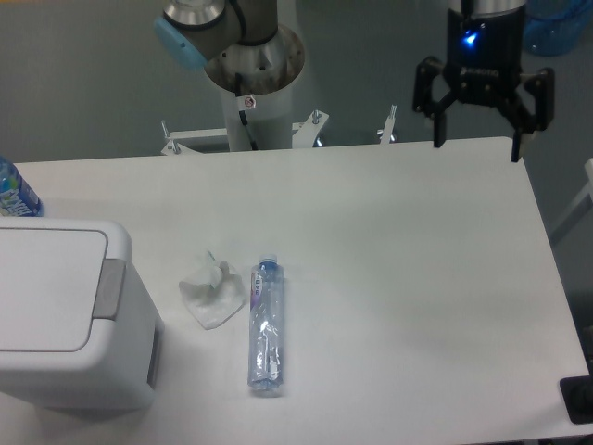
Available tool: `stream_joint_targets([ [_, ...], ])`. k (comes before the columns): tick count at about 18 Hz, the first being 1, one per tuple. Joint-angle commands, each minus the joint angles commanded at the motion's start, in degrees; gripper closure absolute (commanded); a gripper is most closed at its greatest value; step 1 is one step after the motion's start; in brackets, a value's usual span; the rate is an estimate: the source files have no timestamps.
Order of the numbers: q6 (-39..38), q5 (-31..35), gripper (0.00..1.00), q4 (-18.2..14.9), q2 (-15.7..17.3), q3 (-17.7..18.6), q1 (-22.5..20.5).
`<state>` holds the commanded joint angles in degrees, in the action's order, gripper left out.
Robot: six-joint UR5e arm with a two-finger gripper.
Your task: Open the trash can
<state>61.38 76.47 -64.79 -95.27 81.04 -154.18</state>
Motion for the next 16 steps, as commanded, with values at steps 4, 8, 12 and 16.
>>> stream_joint_targets([
  [4,-12.6,-2.5,0.00,2.5,-0.3,0.3,3.3],
  [8,-22.7,-2.6,0.00,6.1,-1.3,0.4,8.1],
  [12,-29.5,-2.6,0.00,8.4,-3.2,0.4,13.0],
  [16,-31.1,-2.6,0.00,8.4,-4.7,0.4,17.0],
])
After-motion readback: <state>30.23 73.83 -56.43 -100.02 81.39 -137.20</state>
